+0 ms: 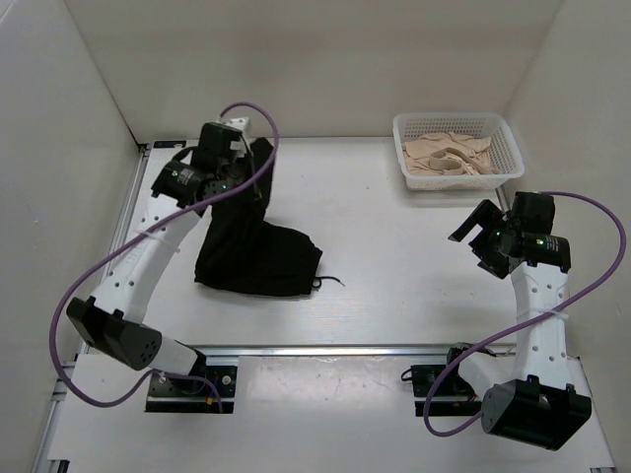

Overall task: Fold and stack the trousers
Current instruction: Fold the trousers

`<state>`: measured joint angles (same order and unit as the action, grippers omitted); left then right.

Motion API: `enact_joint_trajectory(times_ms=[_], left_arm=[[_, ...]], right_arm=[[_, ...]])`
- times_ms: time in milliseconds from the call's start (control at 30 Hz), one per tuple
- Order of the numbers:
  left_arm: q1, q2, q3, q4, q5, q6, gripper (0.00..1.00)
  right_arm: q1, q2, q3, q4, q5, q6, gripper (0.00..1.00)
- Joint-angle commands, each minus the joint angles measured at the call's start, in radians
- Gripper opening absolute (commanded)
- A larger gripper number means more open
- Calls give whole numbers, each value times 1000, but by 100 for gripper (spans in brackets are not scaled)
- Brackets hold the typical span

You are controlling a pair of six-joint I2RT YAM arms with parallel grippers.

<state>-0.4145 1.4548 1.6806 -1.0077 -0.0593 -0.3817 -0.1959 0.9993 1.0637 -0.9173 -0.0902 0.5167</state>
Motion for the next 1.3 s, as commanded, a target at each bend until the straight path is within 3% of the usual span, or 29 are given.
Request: enact_joint_trajectory(times_ms=[0, 267, 333, 367, 400, 500, 567, 700, 733, 867, 933, 1000, 1033, 1133, 1233, 1267], left_arm=[[-98, -90, -41, 35, -26, -20, 10], [-380, -90, -217, 35, -47, -199, 10], [-394, -68, -248, 15, -18, -235, 69], [-420, -56, -257, -2, -5, -244, 88], [-429, -36, -257, -35, -5, -244, 98], [-438, -36, -204, -95, -89, -221, 96], [-429, -57, -165, -147, -151, -212, 82], [-267, -97, -151, -138, -191, -125, 56], [-230, -108, -191, -129, -191, -111, 56], [-32, -97, -294, -108, -107, -102, 62], [72, -97, -352, -72, -44, -102, 62], [129, -106, -384, -52, -7, -102, 62], [175, -117, -412, -52, 4, -111, 65], [258, -128, -472, -16, 44, -111, 93], [334, -80, -568, 38, 121, -111, 100], [382, -50, -619, 52, 163, -111, 100]], right_arm=[[4, -8, -14, 9, -19, -10, 100], [4, 1, -24, 18, -19, -10, 100], [4, 1, -33, 18, -9, -10, 100], [4, 1, -42, 18, -9, -10, 100], [4, 1, -42, 18, -9, -10, 100], [4, 13, -53, 31, -38, -10, 100], [24, 13, -53, 43, -48, -10, 100], [146, 56, -18, 87, -85, -10, 95], [236, 77, -7, 87, -94, -10, 95], [508, 267, 41, 124, -140, 3, 99], [635, 338, 41, 208, -241, 46, 99], [705, 433, 41, 288, -272, 89, 99], [754, 462, 41, 307, -272, 100, 99], [815, 564, 41, 386, -308, 135, 97], [889, 640, 41, 458, -342, 173, 92], [912, 675, 41, 468, -342, 174, 81]])
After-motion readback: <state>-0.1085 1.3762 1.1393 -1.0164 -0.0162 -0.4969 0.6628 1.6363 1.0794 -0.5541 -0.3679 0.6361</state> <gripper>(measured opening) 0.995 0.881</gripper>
